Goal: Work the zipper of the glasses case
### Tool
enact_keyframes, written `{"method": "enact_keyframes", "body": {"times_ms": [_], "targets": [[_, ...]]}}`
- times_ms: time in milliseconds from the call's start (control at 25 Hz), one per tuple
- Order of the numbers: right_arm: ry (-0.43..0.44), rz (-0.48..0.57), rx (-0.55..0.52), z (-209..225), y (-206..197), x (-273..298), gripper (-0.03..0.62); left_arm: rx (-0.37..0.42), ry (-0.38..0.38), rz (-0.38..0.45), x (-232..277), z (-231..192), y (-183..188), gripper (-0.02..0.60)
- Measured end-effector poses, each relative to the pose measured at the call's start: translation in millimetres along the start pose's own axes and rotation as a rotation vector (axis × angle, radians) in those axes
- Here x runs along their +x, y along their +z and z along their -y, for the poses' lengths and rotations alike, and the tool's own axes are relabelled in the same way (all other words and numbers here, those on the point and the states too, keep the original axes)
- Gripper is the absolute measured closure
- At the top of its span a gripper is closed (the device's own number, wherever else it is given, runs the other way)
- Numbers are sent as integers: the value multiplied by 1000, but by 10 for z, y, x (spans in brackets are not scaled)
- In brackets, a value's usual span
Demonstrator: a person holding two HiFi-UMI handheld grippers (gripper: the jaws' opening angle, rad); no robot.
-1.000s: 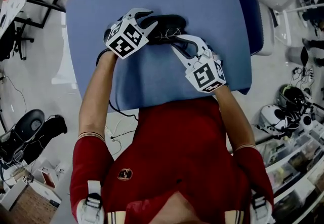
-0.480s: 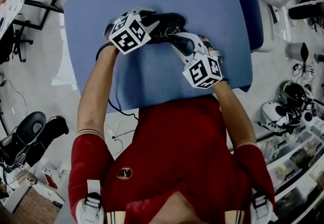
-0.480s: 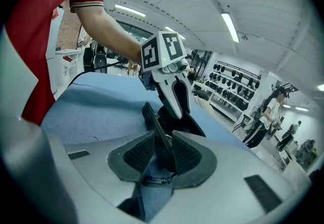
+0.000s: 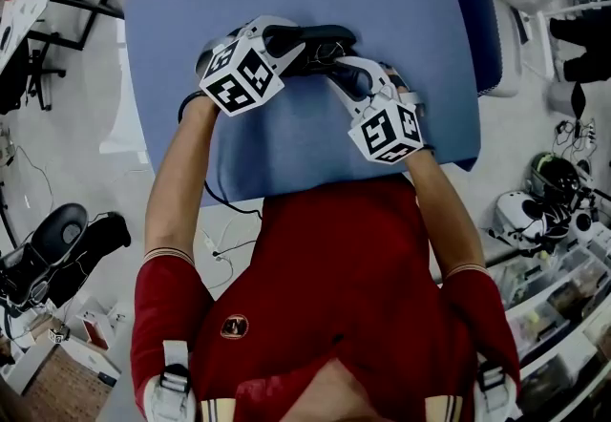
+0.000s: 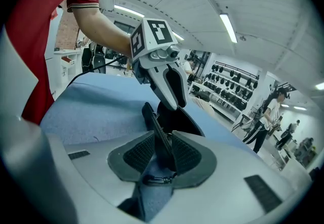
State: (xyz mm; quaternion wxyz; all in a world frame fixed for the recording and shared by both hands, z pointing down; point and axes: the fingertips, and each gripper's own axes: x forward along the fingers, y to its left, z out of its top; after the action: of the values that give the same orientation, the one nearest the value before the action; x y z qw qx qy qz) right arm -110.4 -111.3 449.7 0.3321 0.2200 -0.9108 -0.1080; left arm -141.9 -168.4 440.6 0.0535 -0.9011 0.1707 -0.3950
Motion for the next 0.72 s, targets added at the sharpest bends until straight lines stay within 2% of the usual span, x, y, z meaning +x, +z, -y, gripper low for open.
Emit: {"method": "enact_keyframes", "body": {"times_ms": [280,720], "targets": [[-16,3,-11,-52,-27,-32,496,27,-3,13,-112,219,73,499],[-41,0,-53,-156,-92,-87,508,48,-63,0,-191,516,120,495]]}}
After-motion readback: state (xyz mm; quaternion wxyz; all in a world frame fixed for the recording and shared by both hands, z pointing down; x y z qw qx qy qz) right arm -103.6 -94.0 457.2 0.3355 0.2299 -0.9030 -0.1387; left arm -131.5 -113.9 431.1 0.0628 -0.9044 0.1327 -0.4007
